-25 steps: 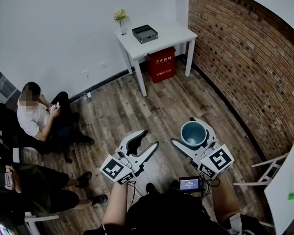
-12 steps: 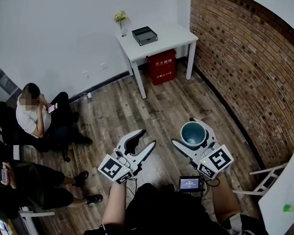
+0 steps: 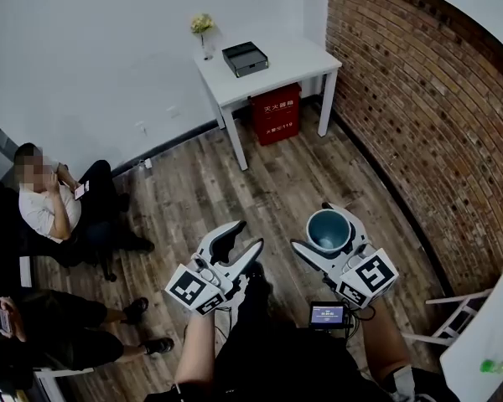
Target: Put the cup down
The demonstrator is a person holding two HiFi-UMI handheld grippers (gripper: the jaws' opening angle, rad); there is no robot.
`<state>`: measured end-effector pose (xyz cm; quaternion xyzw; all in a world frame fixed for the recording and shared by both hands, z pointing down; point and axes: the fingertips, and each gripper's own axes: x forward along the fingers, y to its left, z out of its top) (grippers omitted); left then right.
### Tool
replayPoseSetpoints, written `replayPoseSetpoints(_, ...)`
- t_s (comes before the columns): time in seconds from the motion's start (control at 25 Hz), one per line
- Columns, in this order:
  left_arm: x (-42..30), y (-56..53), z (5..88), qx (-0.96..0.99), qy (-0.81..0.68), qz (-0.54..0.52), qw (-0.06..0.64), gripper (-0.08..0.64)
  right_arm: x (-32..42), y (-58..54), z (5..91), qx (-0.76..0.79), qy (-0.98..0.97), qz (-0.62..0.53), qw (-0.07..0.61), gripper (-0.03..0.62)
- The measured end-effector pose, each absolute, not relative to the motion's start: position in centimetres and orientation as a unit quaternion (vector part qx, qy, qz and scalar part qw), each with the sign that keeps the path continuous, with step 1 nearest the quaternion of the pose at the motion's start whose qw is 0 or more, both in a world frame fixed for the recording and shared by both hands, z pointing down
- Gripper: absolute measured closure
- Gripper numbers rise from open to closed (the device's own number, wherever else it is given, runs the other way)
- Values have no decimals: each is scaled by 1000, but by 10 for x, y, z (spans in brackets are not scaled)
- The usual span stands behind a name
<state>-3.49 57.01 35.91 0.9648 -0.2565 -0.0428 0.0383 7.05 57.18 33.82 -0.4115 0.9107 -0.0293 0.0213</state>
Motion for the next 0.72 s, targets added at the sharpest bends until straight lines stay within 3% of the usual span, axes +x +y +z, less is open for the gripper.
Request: replayPoseSetpoints(0.72,-82,299,350,972,-225,-49,38,354,24,311,329,-446,895,-35,12,170)
